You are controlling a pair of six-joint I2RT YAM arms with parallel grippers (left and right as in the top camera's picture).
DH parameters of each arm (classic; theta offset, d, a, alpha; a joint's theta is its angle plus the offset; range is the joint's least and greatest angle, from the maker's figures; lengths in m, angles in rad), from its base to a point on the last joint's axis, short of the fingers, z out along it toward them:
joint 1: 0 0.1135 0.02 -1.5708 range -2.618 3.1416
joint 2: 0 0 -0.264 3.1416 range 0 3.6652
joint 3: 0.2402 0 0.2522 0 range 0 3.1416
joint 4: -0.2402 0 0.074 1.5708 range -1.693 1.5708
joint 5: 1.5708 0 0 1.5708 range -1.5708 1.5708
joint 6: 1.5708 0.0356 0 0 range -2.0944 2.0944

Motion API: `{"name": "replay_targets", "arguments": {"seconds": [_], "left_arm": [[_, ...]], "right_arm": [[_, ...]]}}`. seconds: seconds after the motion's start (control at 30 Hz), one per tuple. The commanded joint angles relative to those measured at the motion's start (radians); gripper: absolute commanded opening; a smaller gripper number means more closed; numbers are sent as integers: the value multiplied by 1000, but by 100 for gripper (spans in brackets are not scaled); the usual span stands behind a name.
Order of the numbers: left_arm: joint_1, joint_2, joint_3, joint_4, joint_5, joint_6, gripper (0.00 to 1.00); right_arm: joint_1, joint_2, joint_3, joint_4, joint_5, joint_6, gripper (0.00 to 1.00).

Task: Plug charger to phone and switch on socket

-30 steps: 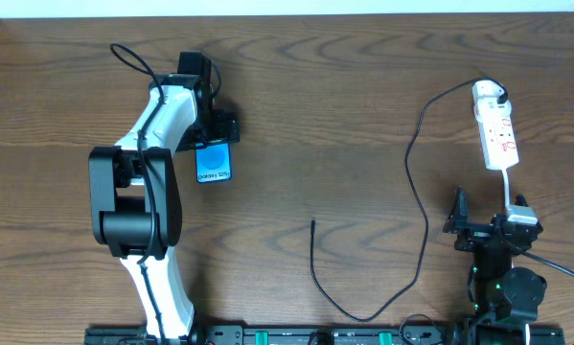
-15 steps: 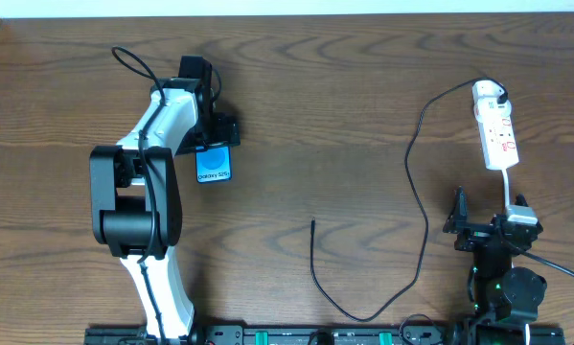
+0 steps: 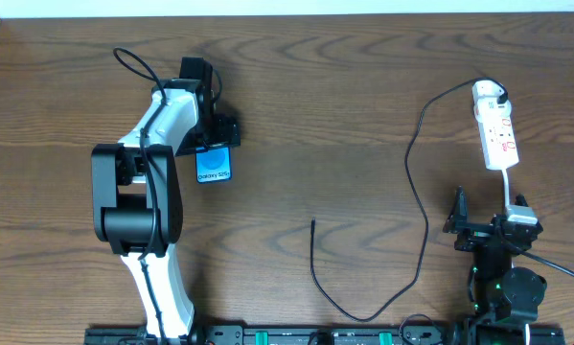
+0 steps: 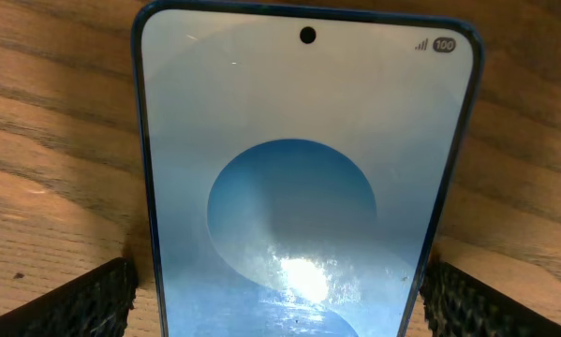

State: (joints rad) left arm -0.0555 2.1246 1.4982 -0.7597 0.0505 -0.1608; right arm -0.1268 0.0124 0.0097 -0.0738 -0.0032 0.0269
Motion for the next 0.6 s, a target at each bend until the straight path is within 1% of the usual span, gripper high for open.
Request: {"name": "replay_targets", "arguments": {"seconds": [0.0,0.57], "left_arm": [[-2,46,-9,-8,-16,-9,98],[-2,46,-9,-23,-17,-8,98]], "right_arm": [[-2,-6,-4,-1,8,13,99],[-2,-6,-4,-1,8,13,99]]}}
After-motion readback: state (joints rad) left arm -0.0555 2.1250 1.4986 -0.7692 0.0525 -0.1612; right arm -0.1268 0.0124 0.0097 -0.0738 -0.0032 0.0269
